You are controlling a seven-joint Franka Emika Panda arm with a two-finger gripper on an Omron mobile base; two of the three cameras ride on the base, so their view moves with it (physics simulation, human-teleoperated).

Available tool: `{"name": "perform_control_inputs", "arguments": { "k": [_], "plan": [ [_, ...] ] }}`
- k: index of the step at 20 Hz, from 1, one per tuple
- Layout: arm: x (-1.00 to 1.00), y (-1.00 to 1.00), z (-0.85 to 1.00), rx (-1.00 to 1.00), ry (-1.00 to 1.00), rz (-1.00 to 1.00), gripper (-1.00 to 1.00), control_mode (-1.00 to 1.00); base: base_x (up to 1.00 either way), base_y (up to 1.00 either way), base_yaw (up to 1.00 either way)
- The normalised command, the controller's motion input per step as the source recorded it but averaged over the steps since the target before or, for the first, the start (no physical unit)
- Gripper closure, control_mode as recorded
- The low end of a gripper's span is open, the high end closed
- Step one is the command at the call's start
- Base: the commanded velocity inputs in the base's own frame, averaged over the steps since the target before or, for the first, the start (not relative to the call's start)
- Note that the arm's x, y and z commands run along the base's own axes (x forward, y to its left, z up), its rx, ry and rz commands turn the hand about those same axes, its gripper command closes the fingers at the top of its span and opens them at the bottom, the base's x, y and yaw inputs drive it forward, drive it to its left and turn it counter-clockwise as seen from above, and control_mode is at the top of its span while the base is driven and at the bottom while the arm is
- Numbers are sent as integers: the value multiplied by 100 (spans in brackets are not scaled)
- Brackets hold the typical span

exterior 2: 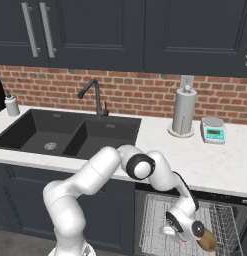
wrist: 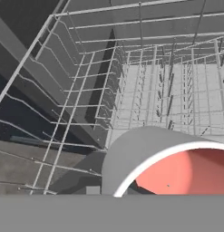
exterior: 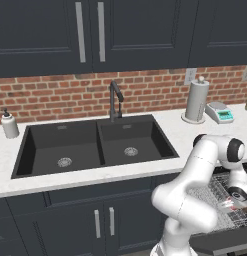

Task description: Pick up the cup and bowl from the counter, place them in the dishwasher, and close the dishwasher door.

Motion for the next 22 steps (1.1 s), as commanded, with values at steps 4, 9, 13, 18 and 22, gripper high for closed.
{"name": "perform_control_inputs", "arguments": {
  "k": [4,9,13,18,22],
  "plan": [
    [5,0,-18,0,-1,0,100,-100,0,0,0],
    [0,0,-17,0,0,0,100,-100,0,0,0],
    [0,0,-1,0,0,0,-100,-100,0,0,0],
    [0,0,10,-1,0,0,-100,-100,0,0,0],
    [-2,0,19,-3,0,-1,-100,-100,0,0,0]
  ]
}}
